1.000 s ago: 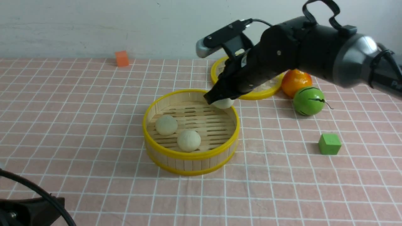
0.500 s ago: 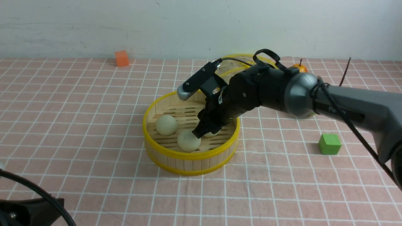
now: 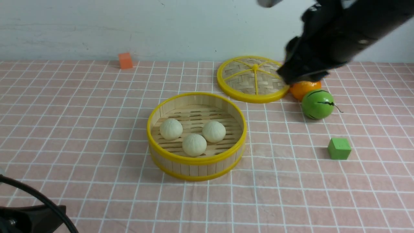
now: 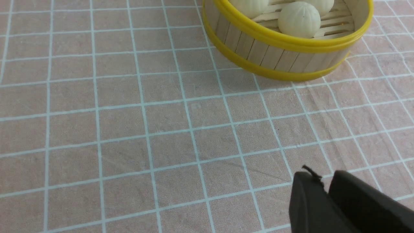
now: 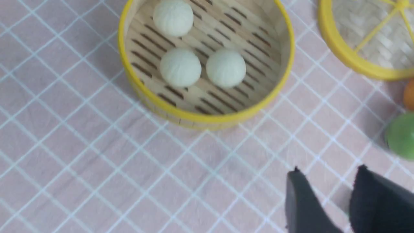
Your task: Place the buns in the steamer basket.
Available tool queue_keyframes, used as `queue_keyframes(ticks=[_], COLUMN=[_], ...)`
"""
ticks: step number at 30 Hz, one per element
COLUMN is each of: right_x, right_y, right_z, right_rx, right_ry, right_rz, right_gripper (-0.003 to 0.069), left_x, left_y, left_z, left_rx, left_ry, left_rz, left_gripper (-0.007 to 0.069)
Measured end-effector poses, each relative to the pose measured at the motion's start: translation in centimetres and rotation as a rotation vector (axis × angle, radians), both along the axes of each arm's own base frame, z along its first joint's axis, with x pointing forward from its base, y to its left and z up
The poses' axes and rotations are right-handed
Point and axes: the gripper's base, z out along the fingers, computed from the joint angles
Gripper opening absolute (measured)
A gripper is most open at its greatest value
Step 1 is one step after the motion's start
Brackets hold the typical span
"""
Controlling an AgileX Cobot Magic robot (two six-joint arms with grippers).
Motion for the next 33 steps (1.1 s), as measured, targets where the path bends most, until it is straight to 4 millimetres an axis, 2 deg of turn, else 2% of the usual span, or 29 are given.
queue_keyframes(ticks=[1,2,3,5,7,9,10,11,12,13,15,17,20,25,33], right_x=[-2.2,-4.1,-5.9,-8.5,-9.9,-13.5,-13.4,-14.6,-16.4,-16.8,-19.4,-20.7,-21.2,-22.0,-22.8], right_y=[-1.4,-2.5,-3.7,-5.4,-6.3,-8.7,-8.6,-9.5,-10.5,-10.8,-12.2,-13.0,-13.0,-13.2,-13.2], right_z=[-0.2,-0.6,-1.3,-2.9,-4.0,-8.2,-8.0,-9.9,-12.5,-13.4,-17.9,-20.6,-21.0,-18.7,-17.7], right_rx=[0.005,0.022,0.053,0.122,0.167,0.306,0.319,0.36,0.46,0.474,0.617,0.709,0.834,1.019,1.051], right_ry=[0.019,0.024,0.014,-0.029,-0.069,-0.237,-0.256,-0.308,-0.443,-0.451,-0.572,-0.626,-0.713,-0.917,-1.035], right_rz=[-0.019,-0.037,-0.06,-0.095,-0.113,-0.135,-0.135,-0.137,-0.122,-0.124,-0.111,-0.112,-0.09,-0.008,0.072], right_gripper=[0.0075,0.0019,-0.0009,-0.0019,-0.0019,-0.0019,-0.0019,-0.0018,-0.0014,-0.0013,-0.001,-0.001,-0.001,-0.0005,0.0002], left_x=[0.0,0.0,0.0,0.0,0.0,0.0,0.0,0.0,0.0,0.0,0.0,0.0,0.0,-0.1,0.0], left_y=[0.0,0.0,0.0,0.0,0.0,0.0,0.0,0.0,0.0,0.0,0.0,0.0,0.0,0.2,0.1], left_z=[0.0,0.0,0.0,0.0,0.0,0.0,0.0,0.0,0.0,0.0,0.0,-0.1,-0.2,-0.5,-0.6], left_rx=[0.0,0.0,0.001,0.0,0.0,0.0,0.0,0.0,0.0,0.0,0.0,0.005,0.0,0.02,0.026], left_ry=[0.0,0.0,0.001,0.001,0.001,0.001,0.001,0.001,0.001,0.001,0.001,0.005,0.008,0.028,0.036], left_rz=[0.0,0.0,0.0,0.0,0.0,0.0,0.0,0.0,0.0,0.0,0.0,0.002,0.002,0.009,0.01], left_gripper=[0.0092,0.0092,0.0092,0.0097,0.0099,0.0103,0.0104,0.0105,0.0108,0.0108,0.011,0.011,0.011,0.011,0.0116])
